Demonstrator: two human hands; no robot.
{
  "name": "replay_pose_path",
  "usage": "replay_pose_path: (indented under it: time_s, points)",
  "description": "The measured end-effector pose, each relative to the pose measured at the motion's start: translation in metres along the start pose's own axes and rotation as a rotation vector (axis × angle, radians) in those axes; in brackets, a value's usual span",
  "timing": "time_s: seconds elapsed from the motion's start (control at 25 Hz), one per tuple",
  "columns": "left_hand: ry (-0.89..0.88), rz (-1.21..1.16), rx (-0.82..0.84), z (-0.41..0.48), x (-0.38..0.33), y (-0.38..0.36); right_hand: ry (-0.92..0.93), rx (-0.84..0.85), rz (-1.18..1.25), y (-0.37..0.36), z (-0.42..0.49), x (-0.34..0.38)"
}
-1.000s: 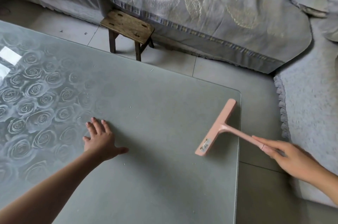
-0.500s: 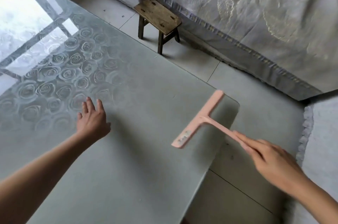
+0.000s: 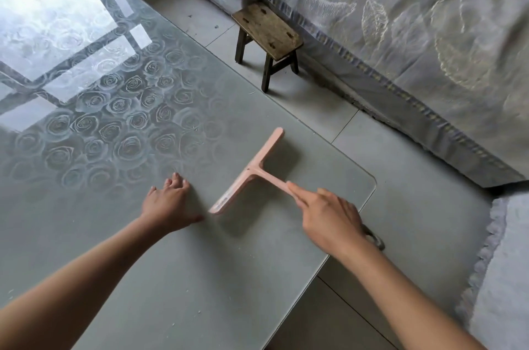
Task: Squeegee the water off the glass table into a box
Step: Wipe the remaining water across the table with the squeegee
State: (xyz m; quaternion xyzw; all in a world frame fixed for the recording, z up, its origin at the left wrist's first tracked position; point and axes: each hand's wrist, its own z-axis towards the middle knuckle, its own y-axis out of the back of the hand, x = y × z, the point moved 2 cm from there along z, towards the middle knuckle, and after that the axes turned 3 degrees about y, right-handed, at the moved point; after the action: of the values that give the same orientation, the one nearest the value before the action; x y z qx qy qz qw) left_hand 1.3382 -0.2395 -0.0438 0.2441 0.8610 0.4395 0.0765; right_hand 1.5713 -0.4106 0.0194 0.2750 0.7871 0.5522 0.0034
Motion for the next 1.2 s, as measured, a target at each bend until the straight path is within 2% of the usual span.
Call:
replay_pose_path:
  time_s: [0.12, 0.24, 0.48, 0.64, 0.76, 1.04, 1.12, 1.2]
  points:
    - [-0.035, -0.028, -0.018, -0.005, 0.008, -0.007, -0.051, 0.066, 0.013, 0.014, -0.052, -0.049]
    - [-0.051, -0.077, -0.056, -0.007, 0.010, -0.013, -0.122, 0.162, -0.037, 0.012, -0.076, -0.060]
    - [-0.033, -0.244, -0.120, -0.007, 0.012, -0.023, 0.029, 0.097, 0.003, -0.001, 0.039, 0.029]
    - [-0.040, -0.373, -0.113, -0.011, 0.015, -0.030, 0.054, 0.078, -0.034, 0.031, 0.048, 0.005]
    - [-0.032, -0.432, -0.118, -0.012, 0.012, -0.028, -0.010, 0.165, -0.115, 0.046, 0.033, -0.016]
    - [-0.023, -0.400, -0.070, -0.018, 0.007, -0.021, 0.172, 0.150, -0.073, 0.031, 0.135, 0.082]
    - [-0.036, -0.434, -0.078, -0.018, 0.007, -0.016, 0.205, 0.139, -0.084, 0.046, 0.138, 0.070]
    - [0.025, -0.519, -0.128, -0.016, 0.012, -0.007, 0.197, 0.129, -0.126, 0.064, 0.120, 0.035]
